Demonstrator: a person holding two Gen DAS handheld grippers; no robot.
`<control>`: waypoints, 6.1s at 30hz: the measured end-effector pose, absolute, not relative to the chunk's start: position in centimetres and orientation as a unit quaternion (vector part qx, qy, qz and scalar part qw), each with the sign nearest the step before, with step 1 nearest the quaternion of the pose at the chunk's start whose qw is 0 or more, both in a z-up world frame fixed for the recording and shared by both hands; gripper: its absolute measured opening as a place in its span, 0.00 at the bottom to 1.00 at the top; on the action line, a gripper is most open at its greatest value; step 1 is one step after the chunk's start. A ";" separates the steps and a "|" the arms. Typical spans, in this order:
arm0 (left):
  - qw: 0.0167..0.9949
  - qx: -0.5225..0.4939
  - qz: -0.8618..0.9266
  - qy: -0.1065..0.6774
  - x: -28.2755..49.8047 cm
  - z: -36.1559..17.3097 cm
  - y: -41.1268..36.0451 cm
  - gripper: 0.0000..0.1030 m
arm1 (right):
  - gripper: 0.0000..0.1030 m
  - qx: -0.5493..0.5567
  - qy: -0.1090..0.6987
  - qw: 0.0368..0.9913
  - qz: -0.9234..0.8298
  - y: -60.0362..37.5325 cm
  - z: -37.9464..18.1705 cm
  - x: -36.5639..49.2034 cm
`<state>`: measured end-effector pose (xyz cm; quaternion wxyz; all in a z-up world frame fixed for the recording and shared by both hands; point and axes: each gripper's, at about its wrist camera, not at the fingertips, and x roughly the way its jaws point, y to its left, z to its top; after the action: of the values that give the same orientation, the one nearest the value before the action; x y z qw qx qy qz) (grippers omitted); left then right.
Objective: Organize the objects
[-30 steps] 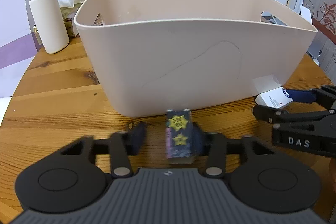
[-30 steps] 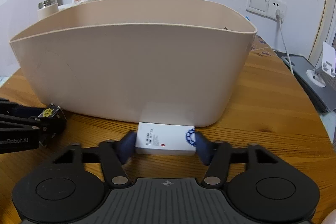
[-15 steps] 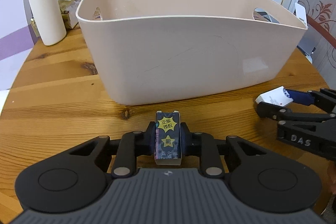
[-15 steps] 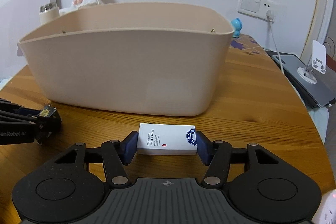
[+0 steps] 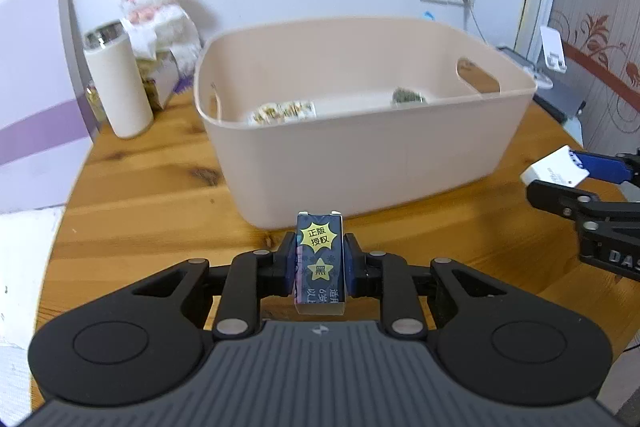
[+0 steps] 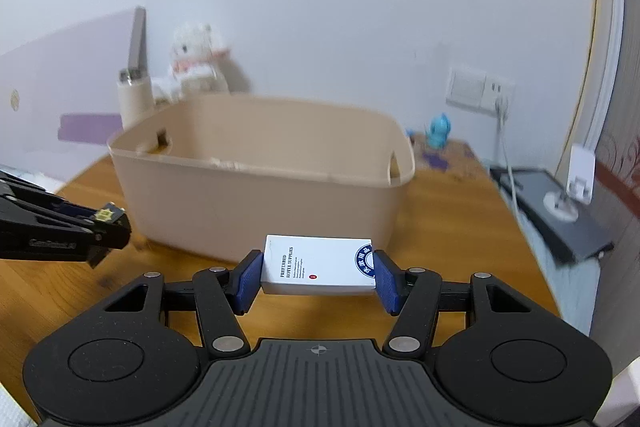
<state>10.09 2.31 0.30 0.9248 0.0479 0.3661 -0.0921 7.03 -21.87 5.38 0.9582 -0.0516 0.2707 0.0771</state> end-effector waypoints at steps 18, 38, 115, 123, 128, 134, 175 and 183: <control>0.953 0.052 -0.099 0.282 11.6 8.6 1.9 0.25 | 0.53 -0.035 0.171 0.982 0.070 -22.1 13.0 8.7; 0.928 0.086 -0.070 0.356 22.7 4.1 -0.9 0.25 | 0.53 -0.047 0.241 0.968 0.055 -21.4 10.4 18.4; 0.955 0.036 -0.056 0.289 4.8 8.5 1.4 0.64 | 0.84 -0.015 0.226 0.972 0.060 -21.9 13.0 2.5; 0.954 0.038 -0.065 0.291 2.1 8.3 1.1 0.64 | 0.85 -0.008 0.226 0.972 0.069 -22.0 12.7 0.0; 0.955 0.038 -0.063 0.288 0.2 7.9 1.2 0.64 | 0.86 0.005 0.228 0.971 0.070 -22.2 12.4 -2.0; 0.955 0.035 -0.061 0.287 -2.2 7.6 1.4 0.64 | 0.87 0.024 0.239 0.968 0.072 -23.0 11.8 -4.1; 0.950 0.041 -0.061 0.302 -9.1 7.0 1.2 0.77 | 0.92 0.001 0.280 0.958 0.056 -24.0 9.7 -9.6; 0.952 0.048 -0.059 0.298 -9.3 7.1 1.1 0.80 | 0.92 0.002 0.286 0.957 0.052 -24.2 9.4 -9.6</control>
<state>-9.30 1.10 7.11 0.9516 0.0484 0.2977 -0.0591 -9.57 -24.24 9.42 0.9569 0.0017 0.2856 0.0523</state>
